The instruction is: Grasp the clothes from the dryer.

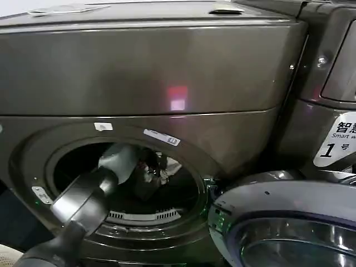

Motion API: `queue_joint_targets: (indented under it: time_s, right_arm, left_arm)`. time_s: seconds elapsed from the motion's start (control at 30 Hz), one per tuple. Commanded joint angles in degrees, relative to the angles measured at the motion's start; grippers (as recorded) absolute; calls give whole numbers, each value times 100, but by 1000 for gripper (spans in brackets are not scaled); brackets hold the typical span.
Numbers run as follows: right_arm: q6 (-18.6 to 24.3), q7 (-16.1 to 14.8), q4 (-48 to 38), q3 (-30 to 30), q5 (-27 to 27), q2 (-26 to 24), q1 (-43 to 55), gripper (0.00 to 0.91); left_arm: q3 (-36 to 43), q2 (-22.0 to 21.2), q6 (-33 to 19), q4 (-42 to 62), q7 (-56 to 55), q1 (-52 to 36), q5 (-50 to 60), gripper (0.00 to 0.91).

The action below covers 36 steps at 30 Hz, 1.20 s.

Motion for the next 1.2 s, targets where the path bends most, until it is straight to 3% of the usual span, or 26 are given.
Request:
queue_joint_targets:
  time_s: [0.03,0.27,0.4,0.6,0.8,0.97,1.2]
  right_arm:
    - [13,-2,-17,-16,-12,22,19,907]
    - [33,-7,-17,-72,-103,38,43,907]
    - [31,1,26,-88,-105,35,53,907]
    - [52,11,28,-34,-96,36,-17,907]
    - [76,-30,3,81,-69,47,-85,907]
    - [86,-27,30,38,-78,55,-48,907]
    - [67,-72,70,23,-378,73,-25,907]
  left_arm:
    - [-1084,47,114,-492,-1055,277,-364,0]
    - [-2303,262,415,-1631,-2104,1125,-1271,0]
    - [-2908,437,594,-3099,-2954,1963,-1870,0]
    - [-3836,341,687,-4641,-3973,2922,-2291,0]
    - [-4472,94,348,-5785,-4965,3859,-2633,0]
    - [-4859,-76,-314,-6408,-5670,4496,-2841,0]
    - [-4988,-411,-744,-7294,-6407,5240,-2814,0]
